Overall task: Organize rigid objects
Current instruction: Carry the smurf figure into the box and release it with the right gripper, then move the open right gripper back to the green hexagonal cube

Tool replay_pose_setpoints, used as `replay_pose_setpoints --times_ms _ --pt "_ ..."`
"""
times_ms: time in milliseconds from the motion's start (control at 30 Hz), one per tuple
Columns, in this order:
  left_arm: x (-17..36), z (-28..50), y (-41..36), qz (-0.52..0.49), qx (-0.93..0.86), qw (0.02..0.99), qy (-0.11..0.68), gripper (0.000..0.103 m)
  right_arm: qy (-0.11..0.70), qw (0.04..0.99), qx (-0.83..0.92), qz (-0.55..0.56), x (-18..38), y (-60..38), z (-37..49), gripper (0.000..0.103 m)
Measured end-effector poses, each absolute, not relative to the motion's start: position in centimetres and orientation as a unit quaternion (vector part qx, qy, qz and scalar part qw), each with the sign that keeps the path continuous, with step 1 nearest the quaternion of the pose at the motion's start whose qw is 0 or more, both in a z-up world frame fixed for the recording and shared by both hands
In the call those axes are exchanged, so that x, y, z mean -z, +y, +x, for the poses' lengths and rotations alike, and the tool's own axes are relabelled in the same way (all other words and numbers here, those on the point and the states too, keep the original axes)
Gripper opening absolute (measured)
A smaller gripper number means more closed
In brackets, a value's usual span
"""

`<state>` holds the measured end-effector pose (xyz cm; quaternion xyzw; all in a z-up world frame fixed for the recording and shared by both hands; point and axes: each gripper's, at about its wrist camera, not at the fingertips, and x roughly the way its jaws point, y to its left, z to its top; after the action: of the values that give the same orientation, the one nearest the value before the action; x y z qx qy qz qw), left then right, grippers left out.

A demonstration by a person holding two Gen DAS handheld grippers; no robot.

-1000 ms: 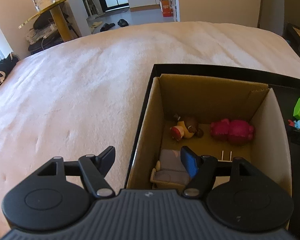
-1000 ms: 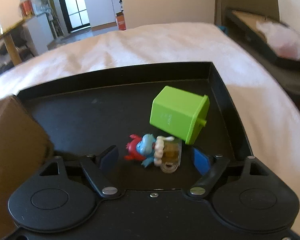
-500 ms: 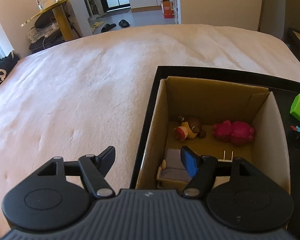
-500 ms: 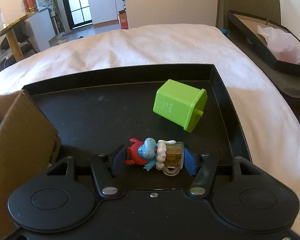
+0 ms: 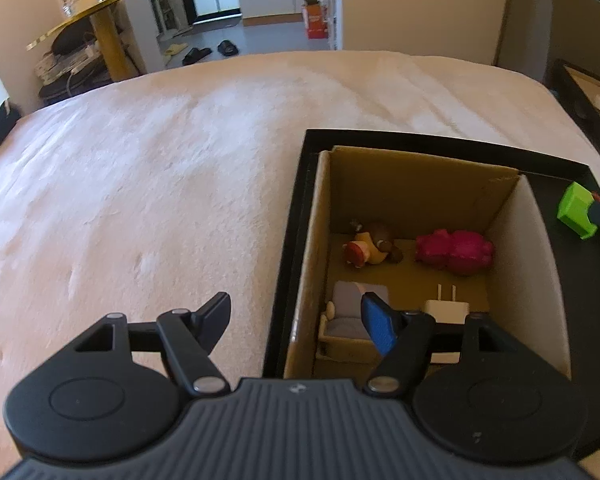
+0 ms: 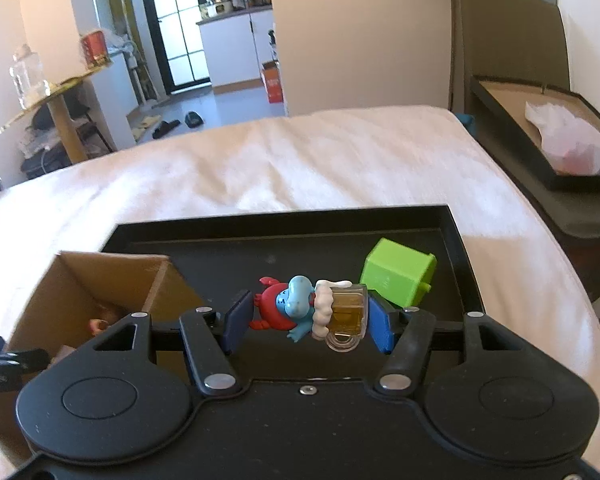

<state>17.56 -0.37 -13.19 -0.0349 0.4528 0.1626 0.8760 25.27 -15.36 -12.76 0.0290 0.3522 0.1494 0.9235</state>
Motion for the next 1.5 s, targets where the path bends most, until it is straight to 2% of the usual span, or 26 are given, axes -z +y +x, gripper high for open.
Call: replay_pose_setpoints --times_ms 267,500,600,667,733,800,933,1033,1500 --pt "12.7 16.5 -0.1 -0.043 -0.148 0.881 0.447 0.07 0.337 0.921 -0.196 0.018 10.7 -13.3 23.3 0.059" --pt "13.1 16.0 0.6 -0.064 -0.138 0.88 0.449 0.07 0.333 0.907 -0.256 -0.011 11.1 -10.4 22.3 0.059" --pt "13.3 15.8 1.2 -0.075 -0.129 0.88 0.45 0.066 0.333 0.901 -0.275 -0.029 11.1 -8.9 22.0 0.059" --pt "13.4 15.6 1.5 -0.079 -0.126 0.881 0.45 0.062 0.328 0.9 -0.285 -0.041 11.0 -8.0 21.6 0.059" --pt "13.5 15.6 1.6 -0.083 -0.118 0.881 0.451 0.052 0.329 0.896 -0.292 -0.052 11.2 -6.7 21.6 0.059" --pt "13.6 15.4 1.8 -0.094 -0.111 0.879 0.454 0.046 0.331 0.894 -0.296 -0.061 11.2 -5.6 21.7 0.059" --pt "14.2 15.2 2.3 -0.105 -0.108 0.871 0.467 0.021 0.331 0.893 -0.295 -0.072 11.3 -4.2 21.4 0.061" --pt "14.4 14.9 2.7 -0.12 -0.098 0.87 0.467 0.012 0.332 0.894 -0.292 -0.064 11.0 -4.2 20.9 0.062" --pt "14.0 14.4 2.1 -0.103 -0.089 0.875 0.465 0.011 0.31 0.919 -0.241 -0.025 8.8 -9.2 18.8 0.069"
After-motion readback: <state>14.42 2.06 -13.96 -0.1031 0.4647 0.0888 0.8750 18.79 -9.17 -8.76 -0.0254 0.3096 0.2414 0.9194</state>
